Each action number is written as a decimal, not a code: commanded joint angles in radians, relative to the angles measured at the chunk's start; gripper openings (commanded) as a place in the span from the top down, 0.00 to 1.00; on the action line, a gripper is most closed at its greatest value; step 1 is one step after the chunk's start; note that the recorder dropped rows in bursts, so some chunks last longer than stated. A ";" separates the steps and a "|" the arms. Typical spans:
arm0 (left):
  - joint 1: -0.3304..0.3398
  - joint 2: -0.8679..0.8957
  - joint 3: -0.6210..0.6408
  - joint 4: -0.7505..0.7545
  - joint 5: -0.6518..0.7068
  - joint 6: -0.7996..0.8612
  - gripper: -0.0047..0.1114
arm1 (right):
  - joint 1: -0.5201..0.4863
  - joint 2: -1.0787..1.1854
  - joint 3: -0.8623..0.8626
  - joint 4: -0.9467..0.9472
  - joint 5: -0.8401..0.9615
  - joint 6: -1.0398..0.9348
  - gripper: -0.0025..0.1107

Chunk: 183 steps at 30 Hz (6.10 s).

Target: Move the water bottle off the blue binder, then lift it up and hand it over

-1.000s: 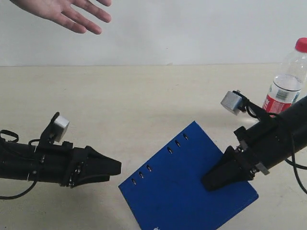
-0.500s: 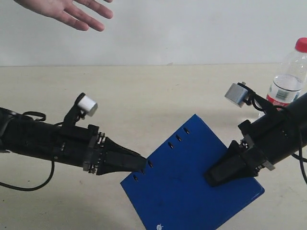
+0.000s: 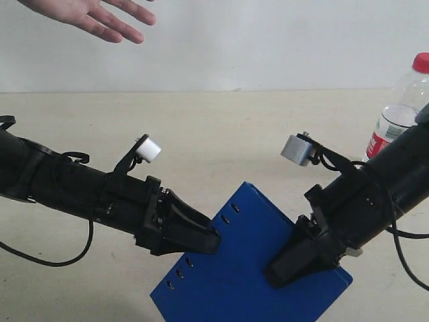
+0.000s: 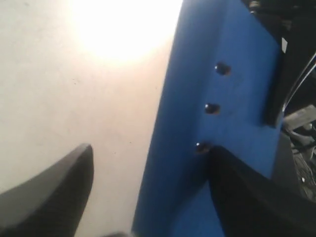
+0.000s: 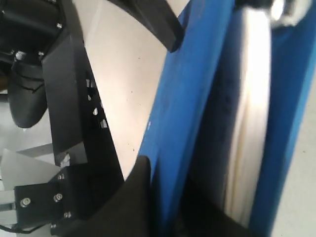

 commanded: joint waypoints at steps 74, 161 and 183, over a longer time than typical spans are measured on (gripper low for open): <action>-0.391 -0.887 0.152 -0.057 -1.363 -0.567 0.92 | 0.036 -0.669 -0.314 -1.350 -0.065 1.193 0.98; -0.391 -0.872 0.471 -0.116 -1.257 0.025 0.92 | 0.036 -1.512 0.681 -1.681 -0.783 2.397 0.98; 0.298 -1.559 0.589 -0.115 -0.893 -0.326 0.92 | 0.036 -1.512 0.681 -1.685 -0.786 2.397 0.98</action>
